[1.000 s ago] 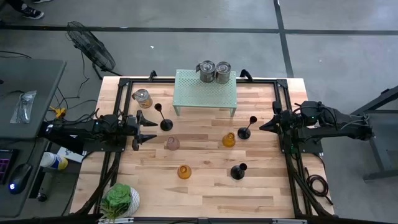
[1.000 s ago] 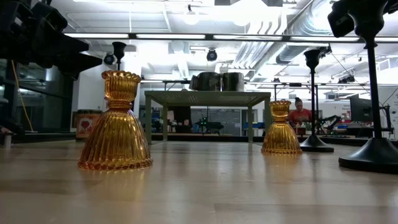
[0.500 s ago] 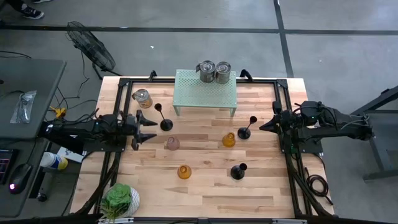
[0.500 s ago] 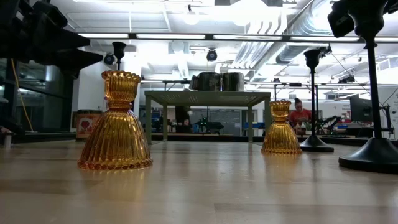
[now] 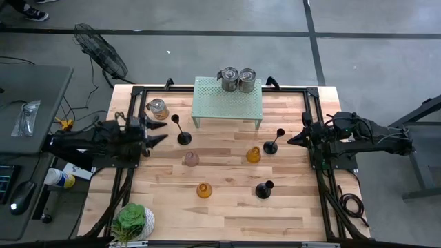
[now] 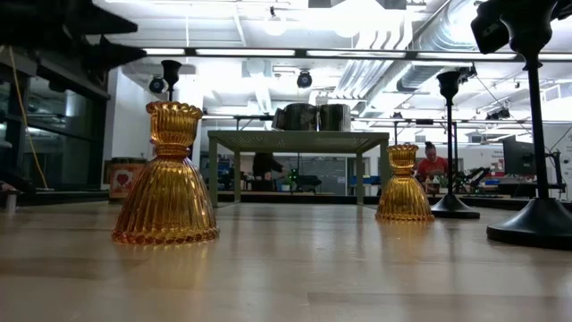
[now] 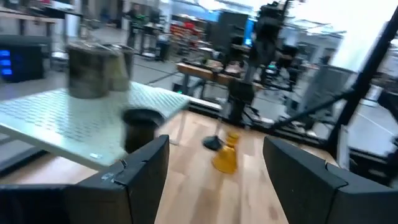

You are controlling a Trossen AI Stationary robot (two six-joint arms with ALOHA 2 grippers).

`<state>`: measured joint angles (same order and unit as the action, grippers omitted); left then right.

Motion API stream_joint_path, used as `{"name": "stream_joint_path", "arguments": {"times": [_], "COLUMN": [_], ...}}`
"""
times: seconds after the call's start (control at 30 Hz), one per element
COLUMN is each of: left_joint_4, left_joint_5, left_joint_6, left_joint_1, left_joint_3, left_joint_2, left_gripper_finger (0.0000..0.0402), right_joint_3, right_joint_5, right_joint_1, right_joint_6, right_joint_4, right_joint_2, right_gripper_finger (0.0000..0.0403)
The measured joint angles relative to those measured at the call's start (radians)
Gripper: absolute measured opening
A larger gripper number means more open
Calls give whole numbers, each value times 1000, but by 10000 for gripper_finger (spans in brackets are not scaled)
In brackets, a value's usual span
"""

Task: Pick & Place candle stick holders
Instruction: Put the scented candle on the shelf

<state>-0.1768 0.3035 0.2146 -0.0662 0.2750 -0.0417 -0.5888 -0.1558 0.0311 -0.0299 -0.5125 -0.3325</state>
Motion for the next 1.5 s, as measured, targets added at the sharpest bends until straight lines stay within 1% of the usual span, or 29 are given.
{"name": "stream_joint_path", "arguments": {"times": [0.07, 0.3, 0.43, 0.63, 0.7, 0.77, 0.83, 0.87, 0.93, 1.03, 1.13, 1.2, 1.27, 1.4, 1.5], "left_joint_4": [-25, -36, -47, -181, -255, -359, -506, -588, -737, -893, -914, -919, -937, -978, -1012], "left_joint_5": [33, 157, 283, 462, 535, 615, 647, 642, 589, 502, 414, 355, 302, 160, 96], "left_joint_6": [0, -36, -38, -44, 12, 114, 238, 298, 395, 463, 472, 475, 511, 557, 555], "left_joint_1": [0, 0, 0, 1, 1, 15, 60, 90, 161, 276, 374, 437, 511, 652, 739], "left_joint_3": [55, 228, 330, 499, 577, 666, 758, 804, 888, 977, 1008, 1009, 1009, 1008, 1008], "left_joint_2": [-29, -165, -269, -472, -535, -599, -658, -685, -741, -812, -871, -909, -954, -1044, -1109], "left_gripper_finger": [255, 255, 255, 255, 255, 255, 255, 255, 256, 261, 285, 308, 336, 385, 397], "right_joint_3": [0, 0, 0, 0, 0, 0, 0, 0, 0, 0, 0, 0, 0, 0, 0], "right_joint_5": [0, 0, 0, 0, 0, 0, 0, 0, 0, 0, 0, 0, 0, 0, 0], "right_joint_1": [0, 0, 0, 0, 0, 0, 0, 0, 0, 0, 0, 0, 0, 0, 0], "right_joint_6": [0, 0, 0, 0, 0, 0, 0, 0, 0, 0, 0, 0, 0, 0, 0], "right_joint_4": [0, 0, 0, 0, 0, 0, 0, 0, 0, 0, 0, 0, 0, 0, 0], "right_joint_2": [0, 0, 0, 0, 0, 0, 0, 0, 0, 0, 0, 0, 0, 0, 0], "right_gripper_finger": [3, 3, 3, 3, 3, 3, 3, 3, 3, 3, 3, 3, 3, 3, 3]}}
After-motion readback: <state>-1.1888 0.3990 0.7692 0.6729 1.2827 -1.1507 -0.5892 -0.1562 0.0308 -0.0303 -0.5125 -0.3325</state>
